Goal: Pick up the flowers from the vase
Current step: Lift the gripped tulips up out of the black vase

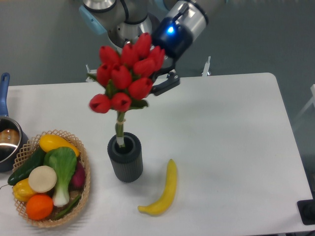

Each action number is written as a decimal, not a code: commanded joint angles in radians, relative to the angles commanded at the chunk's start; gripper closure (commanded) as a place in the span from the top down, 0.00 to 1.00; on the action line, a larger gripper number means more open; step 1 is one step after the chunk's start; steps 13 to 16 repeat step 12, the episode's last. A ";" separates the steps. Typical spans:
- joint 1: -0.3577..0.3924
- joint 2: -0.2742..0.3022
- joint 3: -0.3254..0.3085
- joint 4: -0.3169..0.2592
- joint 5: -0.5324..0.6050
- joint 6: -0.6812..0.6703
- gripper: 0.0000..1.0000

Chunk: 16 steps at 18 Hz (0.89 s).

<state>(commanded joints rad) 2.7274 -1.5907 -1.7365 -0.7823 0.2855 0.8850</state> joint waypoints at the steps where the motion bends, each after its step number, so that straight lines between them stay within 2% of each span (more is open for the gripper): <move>1: -0.001 -0.012 0.008 0.002 -0.015 0.012 0.40; 3: -0.002 -0.038 0.023 0.000 -0.019 0.017 0.40; 16: 0.029 -0.040 0.012 0.002 -0.020 0.017 0.41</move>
